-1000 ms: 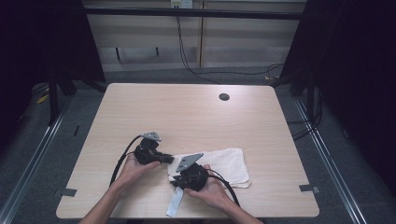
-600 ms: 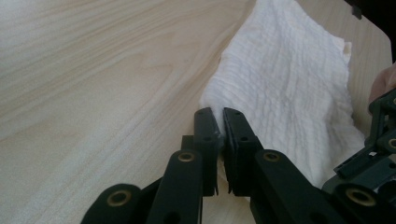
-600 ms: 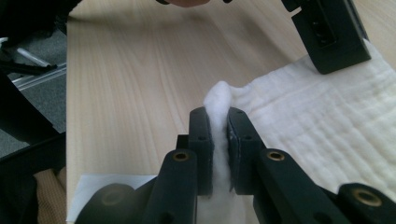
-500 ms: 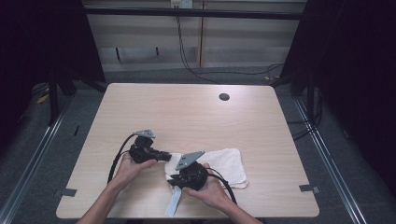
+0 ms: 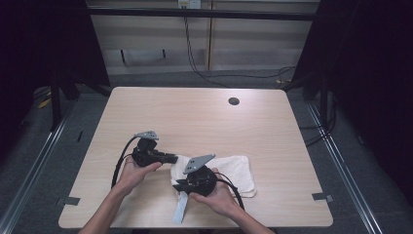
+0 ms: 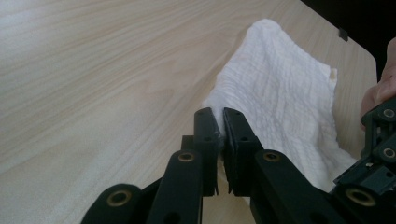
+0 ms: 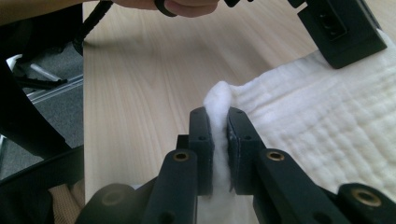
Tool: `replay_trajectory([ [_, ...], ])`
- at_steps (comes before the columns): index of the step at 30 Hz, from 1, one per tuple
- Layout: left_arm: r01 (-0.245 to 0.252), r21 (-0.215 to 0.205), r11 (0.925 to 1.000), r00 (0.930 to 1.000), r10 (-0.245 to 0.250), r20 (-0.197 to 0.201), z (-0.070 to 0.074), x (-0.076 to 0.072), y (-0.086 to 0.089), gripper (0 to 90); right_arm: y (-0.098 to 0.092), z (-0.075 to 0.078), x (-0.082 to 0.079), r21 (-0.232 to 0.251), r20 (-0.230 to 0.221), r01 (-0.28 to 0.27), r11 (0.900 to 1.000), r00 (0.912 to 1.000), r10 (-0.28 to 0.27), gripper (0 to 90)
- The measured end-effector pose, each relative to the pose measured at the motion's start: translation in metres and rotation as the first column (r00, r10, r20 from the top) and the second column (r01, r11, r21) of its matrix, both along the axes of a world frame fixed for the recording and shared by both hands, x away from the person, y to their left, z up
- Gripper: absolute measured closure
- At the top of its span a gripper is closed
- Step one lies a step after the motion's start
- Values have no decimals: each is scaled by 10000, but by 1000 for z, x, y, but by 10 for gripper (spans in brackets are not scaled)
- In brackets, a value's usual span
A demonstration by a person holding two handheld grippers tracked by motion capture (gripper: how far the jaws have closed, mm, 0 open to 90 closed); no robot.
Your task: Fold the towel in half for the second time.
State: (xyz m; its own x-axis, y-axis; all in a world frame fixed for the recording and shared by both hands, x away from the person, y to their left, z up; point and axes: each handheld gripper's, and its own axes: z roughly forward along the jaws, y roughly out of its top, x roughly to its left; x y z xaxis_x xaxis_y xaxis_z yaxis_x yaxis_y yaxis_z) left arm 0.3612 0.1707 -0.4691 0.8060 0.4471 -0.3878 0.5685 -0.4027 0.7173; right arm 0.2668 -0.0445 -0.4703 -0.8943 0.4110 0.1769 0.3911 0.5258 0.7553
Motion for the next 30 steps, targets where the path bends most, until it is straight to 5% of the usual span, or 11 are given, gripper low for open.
replay_trajectory([
  [17, -411, 100, 9991, 9992, 411, -23, 15, -3, 16, 849, 5, 24, 2, 603, 42, -14, 9982, 10000, 12, 823],
  [30, -654, -232, 9976, 9976, 659, 195, 53, 0, 36, 849, 19, 54, 7, 1252, 382, -227, 9919, 9991, 180, 824],
])
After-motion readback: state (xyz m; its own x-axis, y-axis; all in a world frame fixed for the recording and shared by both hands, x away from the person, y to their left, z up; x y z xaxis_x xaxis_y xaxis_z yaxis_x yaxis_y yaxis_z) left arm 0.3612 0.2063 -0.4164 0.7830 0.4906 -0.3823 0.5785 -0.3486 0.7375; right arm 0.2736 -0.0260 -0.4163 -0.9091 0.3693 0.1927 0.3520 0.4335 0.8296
